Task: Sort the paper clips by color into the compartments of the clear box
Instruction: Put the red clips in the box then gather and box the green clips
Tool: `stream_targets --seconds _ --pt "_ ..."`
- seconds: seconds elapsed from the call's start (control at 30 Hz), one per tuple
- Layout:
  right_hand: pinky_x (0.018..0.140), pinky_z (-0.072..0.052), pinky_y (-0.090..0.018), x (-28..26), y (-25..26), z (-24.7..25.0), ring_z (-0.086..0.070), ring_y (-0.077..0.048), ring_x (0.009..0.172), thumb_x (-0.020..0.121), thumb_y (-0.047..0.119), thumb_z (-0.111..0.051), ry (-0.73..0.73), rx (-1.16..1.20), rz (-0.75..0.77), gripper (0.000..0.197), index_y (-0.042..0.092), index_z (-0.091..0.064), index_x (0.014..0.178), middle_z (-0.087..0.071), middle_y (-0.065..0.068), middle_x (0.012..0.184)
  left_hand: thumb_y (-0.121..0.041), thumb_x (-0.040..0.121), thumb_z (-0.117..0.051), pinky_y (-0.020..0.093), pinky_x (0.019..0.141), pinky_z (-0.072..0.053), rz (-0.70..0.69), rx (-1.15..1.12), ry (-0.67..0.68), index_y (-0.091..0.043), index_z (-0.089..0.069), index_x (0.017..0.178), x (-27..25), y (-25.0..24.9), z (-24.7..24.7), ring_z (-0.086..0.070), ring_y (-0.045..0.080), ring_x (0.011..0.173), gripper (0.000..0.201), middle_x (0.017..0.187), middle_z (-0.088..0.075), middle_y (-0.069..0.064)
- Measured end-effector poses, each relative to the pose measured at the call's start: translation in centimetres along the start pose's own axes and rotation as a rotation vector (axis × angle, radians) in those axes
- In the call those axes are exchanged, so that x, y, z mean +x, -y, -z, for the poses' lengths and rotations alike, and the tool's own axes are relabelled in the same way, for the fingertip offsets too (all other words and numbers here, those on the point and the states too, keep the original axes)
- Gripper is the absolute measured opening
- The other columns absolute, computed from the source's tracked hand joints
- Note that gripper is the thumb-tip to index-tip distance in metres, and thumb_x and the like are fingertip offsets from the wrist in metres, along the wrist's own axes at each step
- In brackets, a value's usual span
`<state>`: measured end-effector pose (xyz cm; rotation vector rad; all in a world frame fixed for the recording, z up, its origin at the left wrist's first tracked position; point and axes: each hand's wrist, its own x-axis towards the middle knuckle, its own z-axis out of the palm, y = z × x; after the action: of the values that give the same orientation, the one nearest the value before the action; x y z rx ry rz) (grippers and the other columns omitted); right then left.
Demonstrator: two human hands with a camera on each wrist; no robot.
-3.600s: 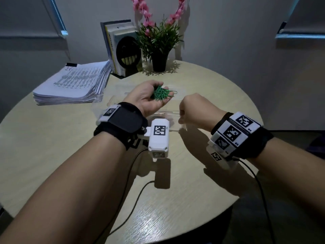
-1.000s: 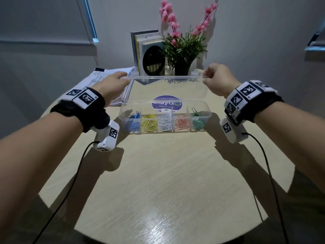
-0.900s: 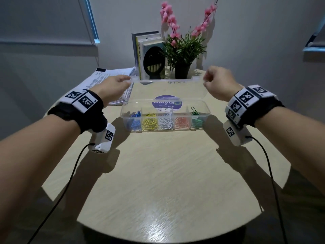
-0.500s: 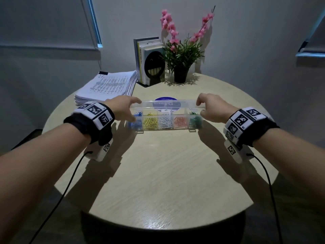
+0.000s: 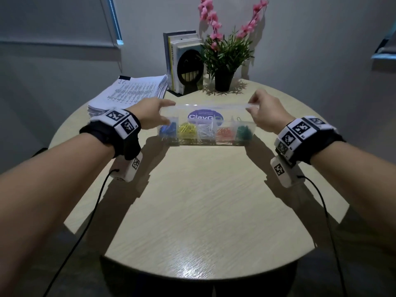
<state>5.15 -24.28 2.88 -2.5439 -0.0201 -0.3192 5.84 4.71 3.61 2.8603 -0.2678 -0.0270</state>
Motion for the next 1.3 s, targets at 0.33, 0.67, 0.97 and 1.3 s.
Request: stream_targets --seconds 0.33,0.67,0.97,1.3 --pt "0.059 -0.038 -0.025 3.1 4.3 4.7 -0.050 -0.021 0.082 0.096 0.020 -0.052 -0.110 0.026 0.092 0.008 0.015 -0.049 0.103 -0.051 -0.006 0.098 -0.021 0.086 -0.068 0.039 0.108 -0.034 0.014 -0.117 -0.167 -0.020 -0.044 0.141 0.9 -0.9 5.7 -0.046 0.026 0.128 0.061 0.144 -0.045 0.002" --pt "0.074 -0.046 -0.033 0.4 0.9 1.2 -0.054 -0.021 0.085 0.083 0.013 -0.067 0.014 0.071 0.003 0.013 0.013 -0.055 0.088 -0.058 -0.005 0.090 -0.018 0.086 -0.068 0.029 0.104 -0.035 0.044 -0.153 -0.111 -0.020 -0.052 0.137 -0.9 -0.7 0.6 -0.050 0.021 0.125 0.053 0.140 -0.051 0.002" --pt "0.085 -0.055 -0.042 -1.9 -1.1 0.5 -0.062 -0.030 0.103 0.074 0.003 -0.068 0.139 0.082 -0.034 0.025 0.021 -0.053 0.068 -0.065 -0.013 0.110 -0.019 0.085 -0.069 0.029 0.086 -0.042 0.039 -0.046 -0.058 -0.022 -0.055 0.131 -2.3 -0.8 -2.4 -0.054 0.024 0.111 0.049 0.128 -0.056 0.008" --pt "0.070 -0.047 -0.025 -1.9 1.0 1.5 -0.059 -0.021 0.087 0.084 0.013 -0.059 0.357 -0.379 0.136 0.017 0.012 -0.071 0.096 -0.069 -0.006 0.106 -0.041 0.083 -0.068 0.028 0.095 -0.039 -0.005 0.173 0.161 -0.022 -0.054 0.134 -1.3 -1.8 -0.4 -0.051 0.021 0.119 0.056 0.135 -0.054 -0.001"
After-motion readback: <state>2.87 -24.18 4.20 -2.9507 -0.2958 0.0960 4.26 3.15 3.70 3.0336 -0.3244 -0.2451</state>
